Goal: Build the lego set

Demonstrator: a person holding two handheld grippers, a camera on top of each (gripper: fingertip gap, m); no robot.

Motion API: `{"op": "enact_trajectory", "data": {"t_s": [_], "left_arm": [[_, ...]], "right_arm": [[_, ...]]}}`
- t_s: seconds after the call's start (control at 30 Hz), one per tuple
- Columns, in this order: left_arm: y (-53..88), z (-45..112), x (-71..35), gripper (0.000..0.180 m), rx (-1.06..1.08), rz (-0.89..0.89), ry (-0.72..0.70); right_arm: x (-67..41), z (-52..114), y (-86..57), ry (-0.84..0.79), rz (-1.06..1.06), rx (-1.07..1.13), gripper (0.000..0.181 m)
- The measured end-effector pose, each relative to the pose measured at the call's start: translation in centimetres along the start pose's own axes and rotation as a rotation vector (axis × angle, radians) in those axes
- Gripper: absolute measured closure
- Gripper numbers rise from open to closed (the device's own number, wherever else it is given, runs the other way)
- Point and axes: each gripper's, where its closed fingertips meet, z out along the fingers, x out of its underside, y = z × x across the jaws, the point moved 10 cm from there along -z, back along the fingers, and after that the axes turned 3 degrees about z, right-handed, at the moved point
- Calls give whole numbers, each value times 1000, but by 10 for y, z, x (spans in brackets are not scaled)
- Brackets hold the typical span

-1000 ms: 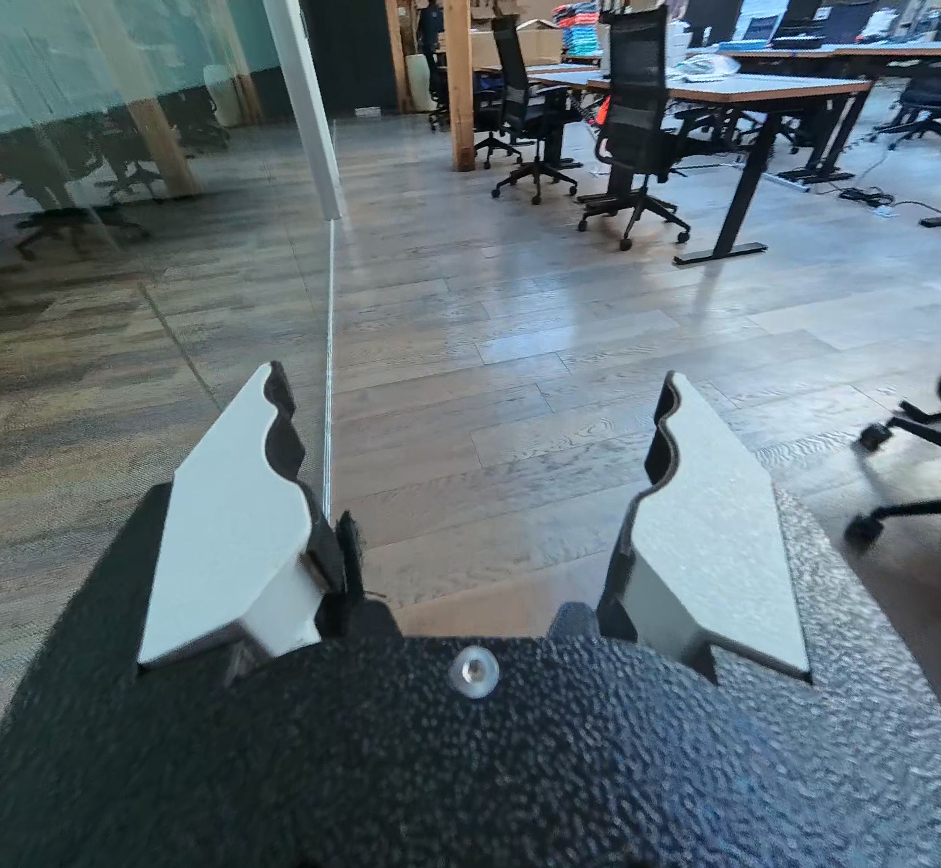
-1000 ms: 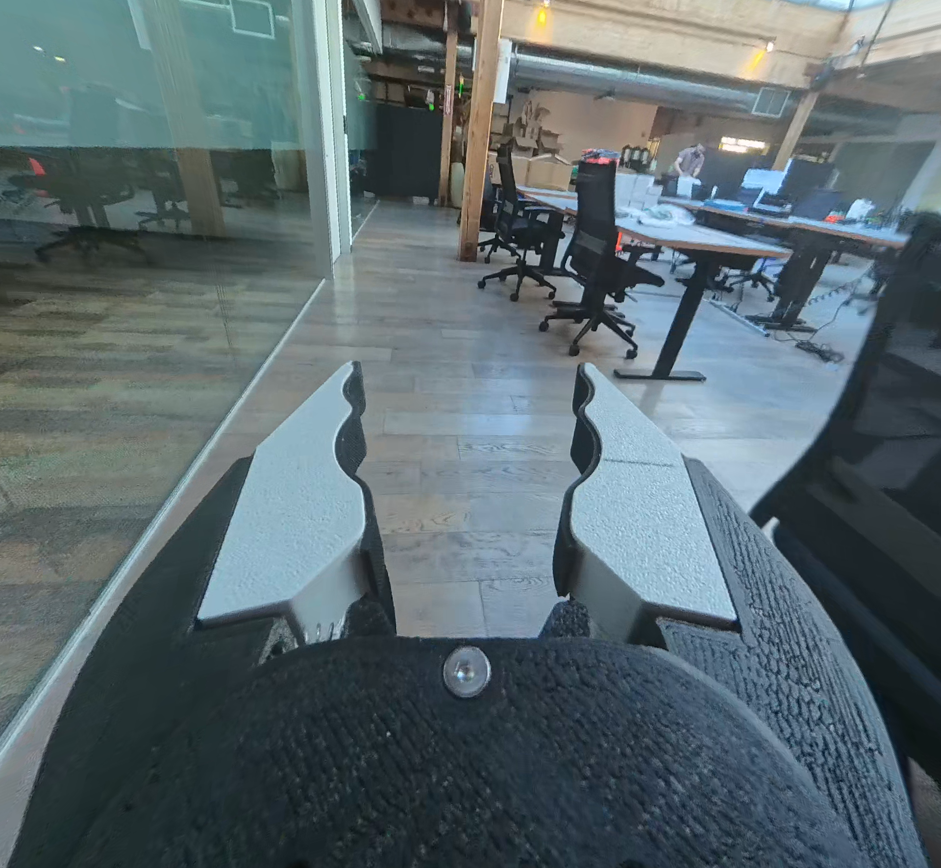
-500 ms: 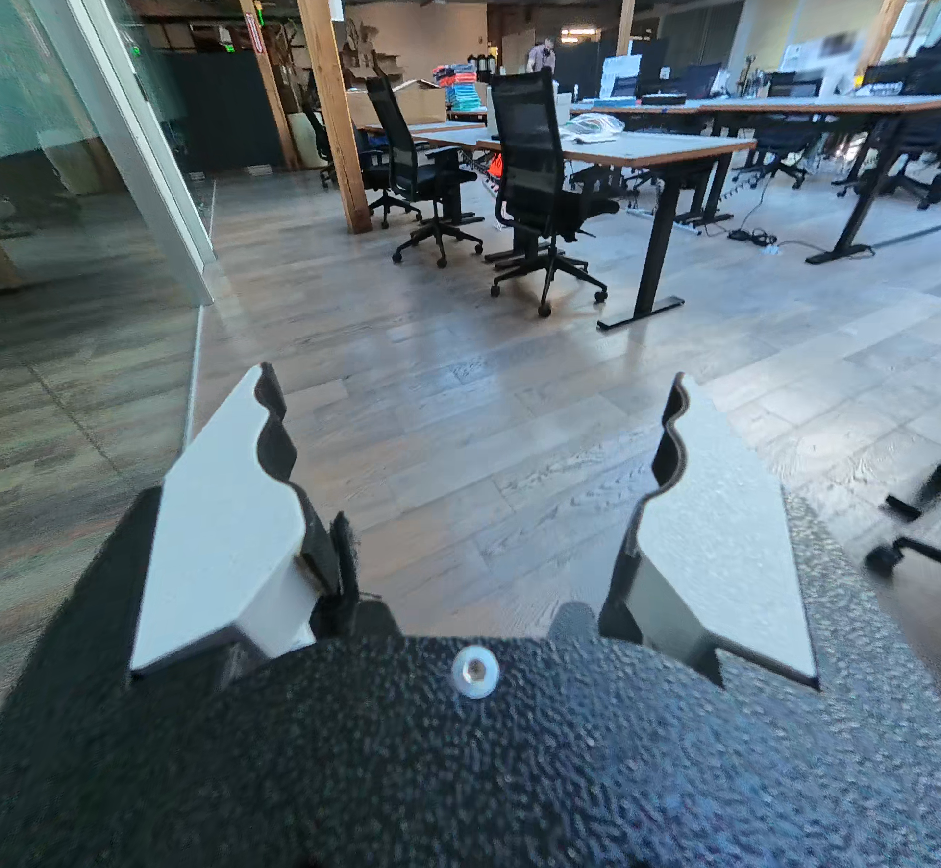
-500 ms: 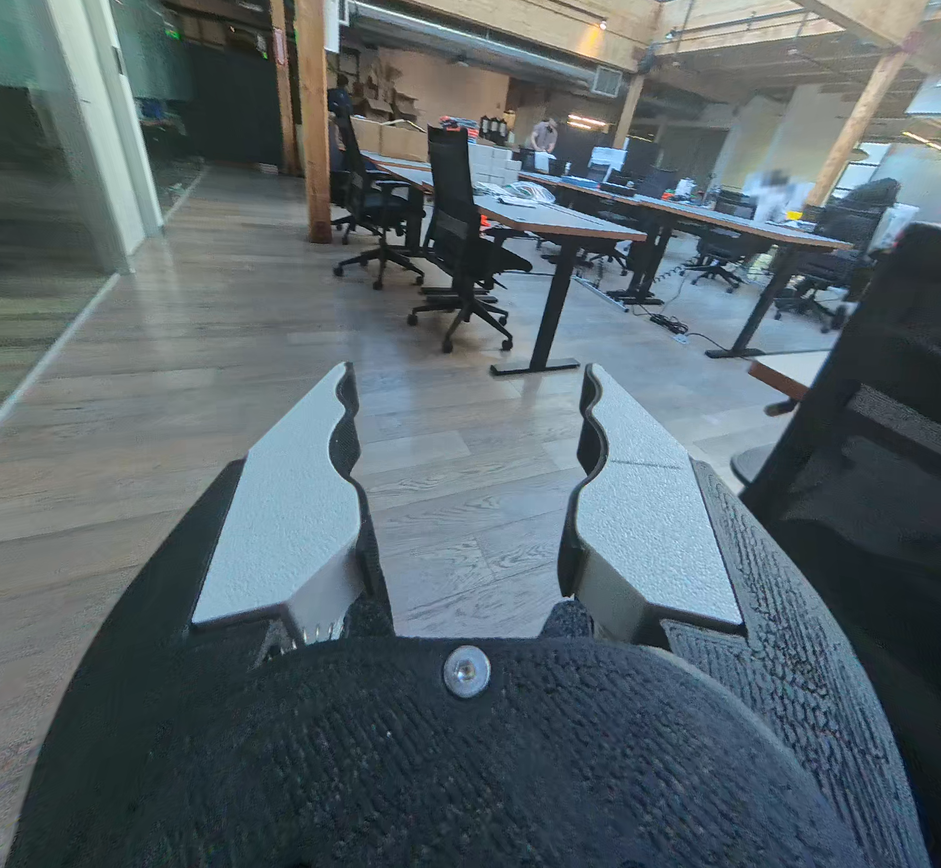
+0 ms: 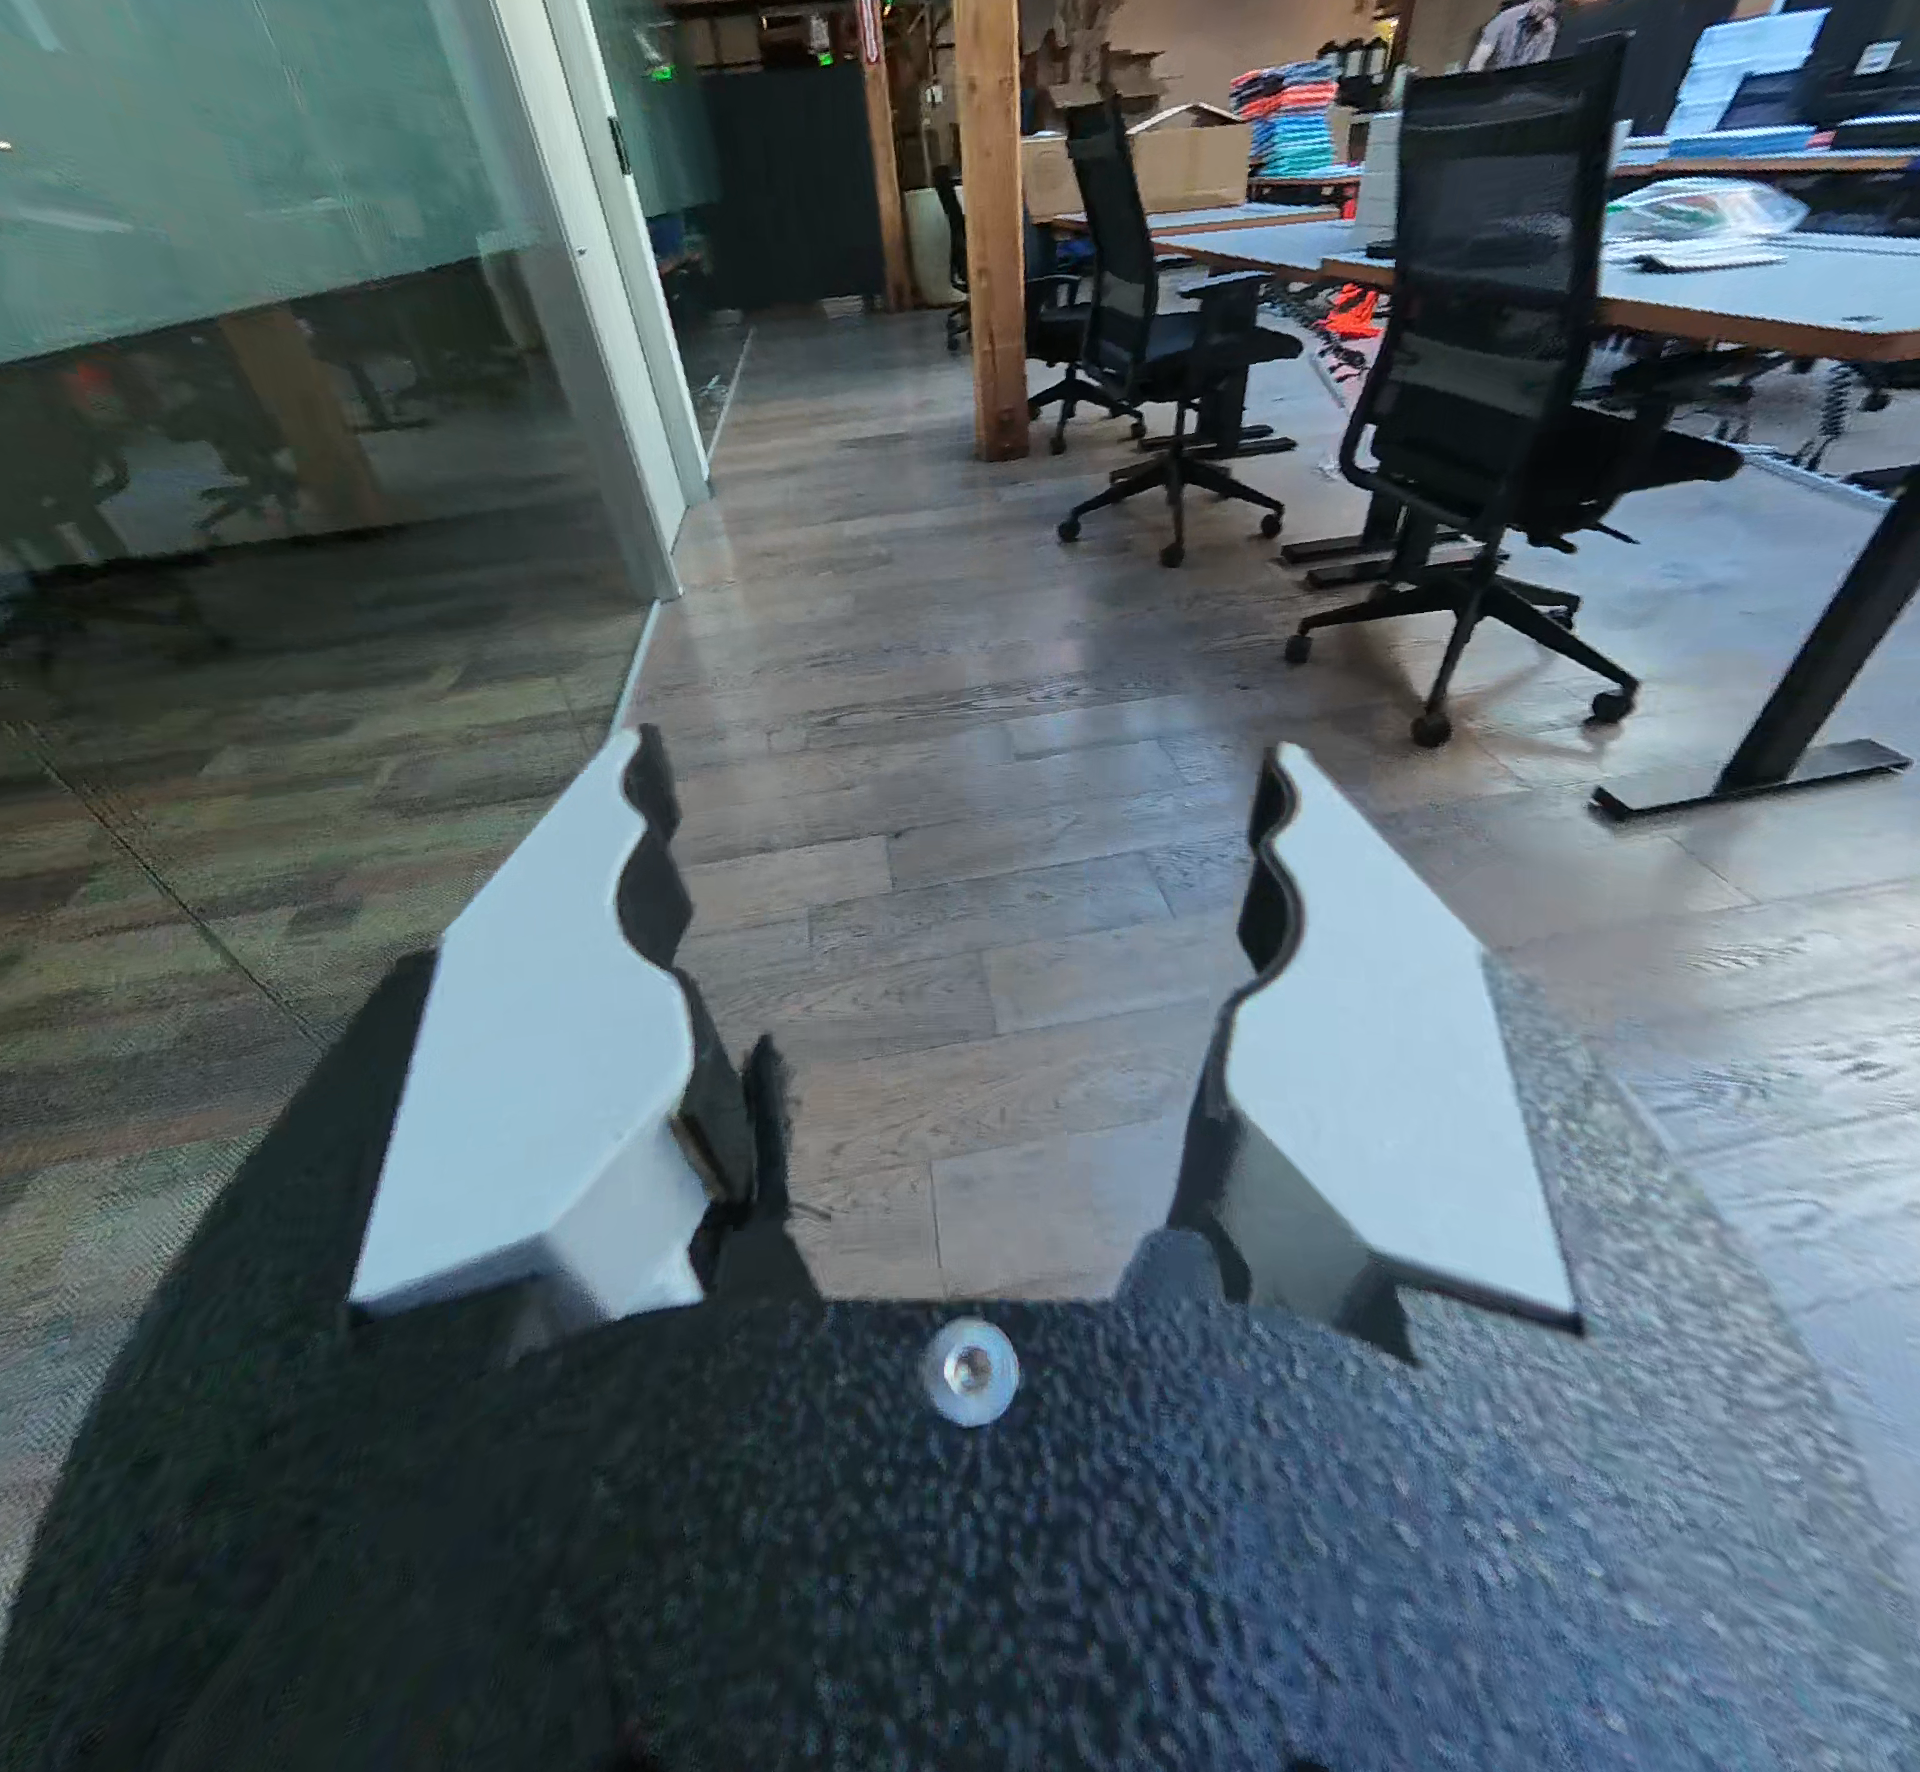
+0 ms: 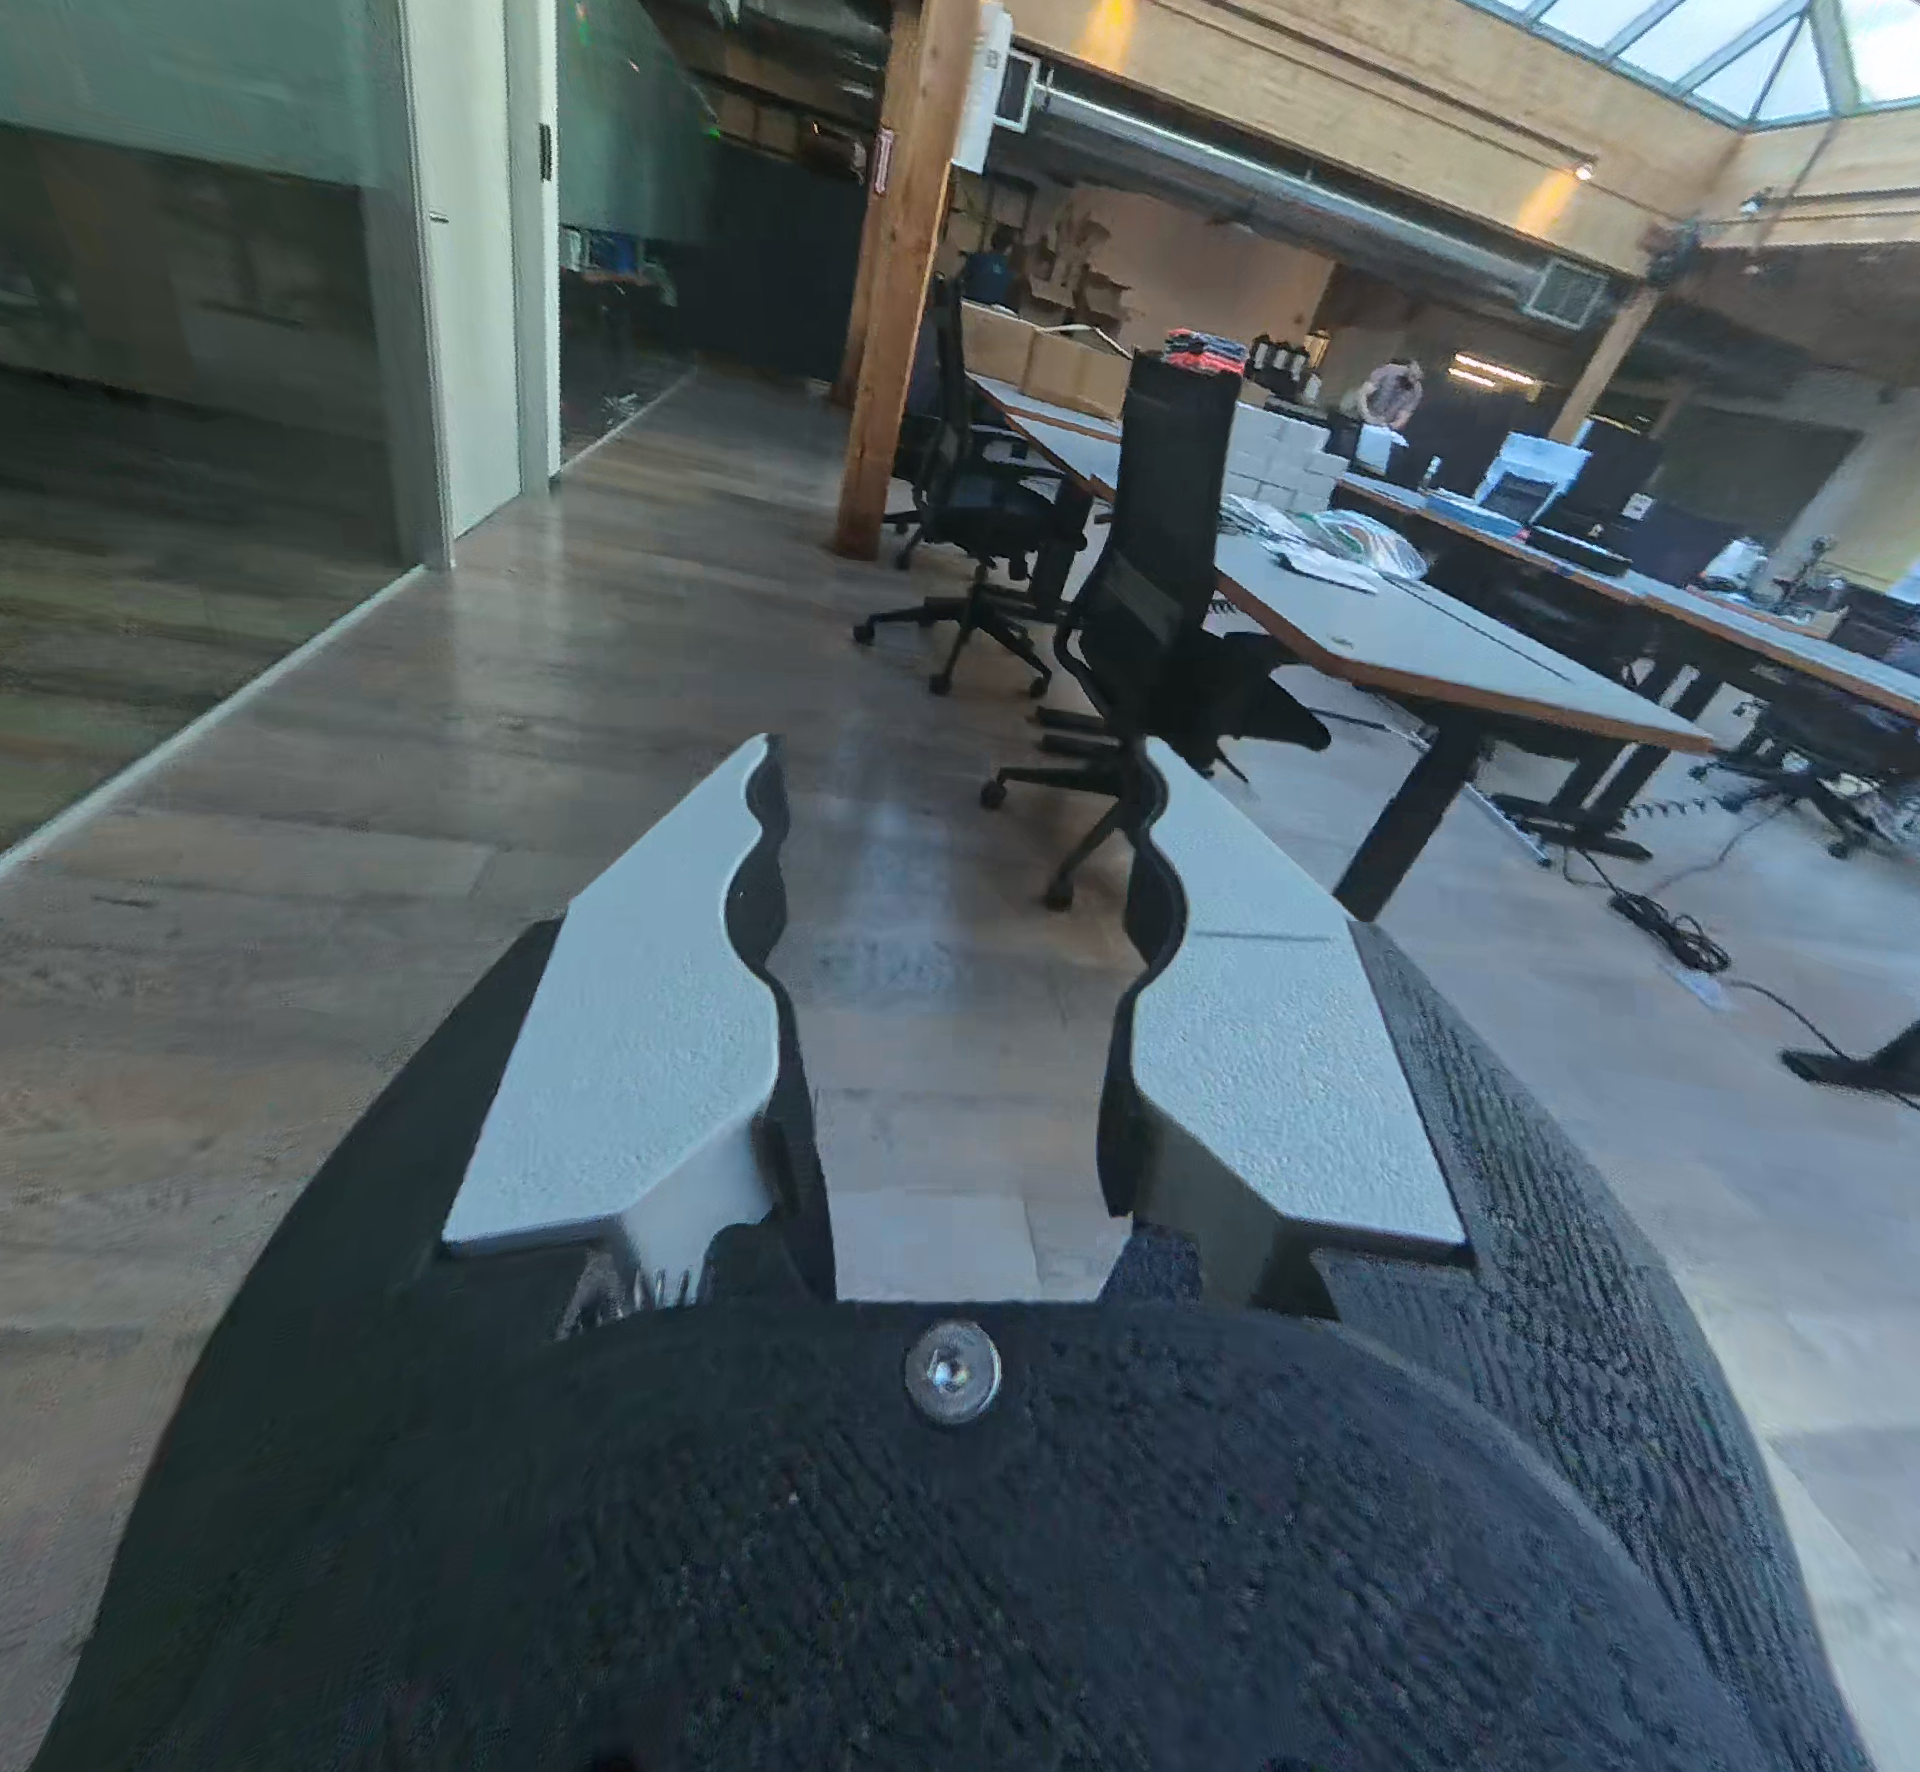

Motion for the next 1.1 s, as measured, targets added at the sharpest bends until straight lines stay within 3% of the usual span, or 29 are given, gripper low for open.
{"op": "enact_trajectory", "data": {"t_s": [0.07,0.23,0.3,0.4,0.47,0.67,0.87,0.97,1.1], "left_arm": [[10,42,3,101,-26,48,-4],[35,178,18,124,-77,107,20],[42,241,11,128,-80,84,44],[40,330,-23,136,5,85,-77],[34,395,-39,142,41,113,-74],[22,601,-54,175,57,73,-49],[15,782,-51,179,-12,71,-29],[18,870,-64,178,-41,42,51],[42,978,-100,171,-88,25,-42]], "right_arm": [[1,73,4,-3,-36,18,138],[23,245,21,26,-95,39,167],[28,308,29,76,-65,16,168],[19,398,38,85,-26,-27,170],[13,456,36,79,-11,-22,172],[26,616,14,73,-14,-2,174],[60,797,-7,71,-33,28,175],[53,906,-15,100,-3,-3,175],[38,1049,0,48,-71,-155,174]]}}
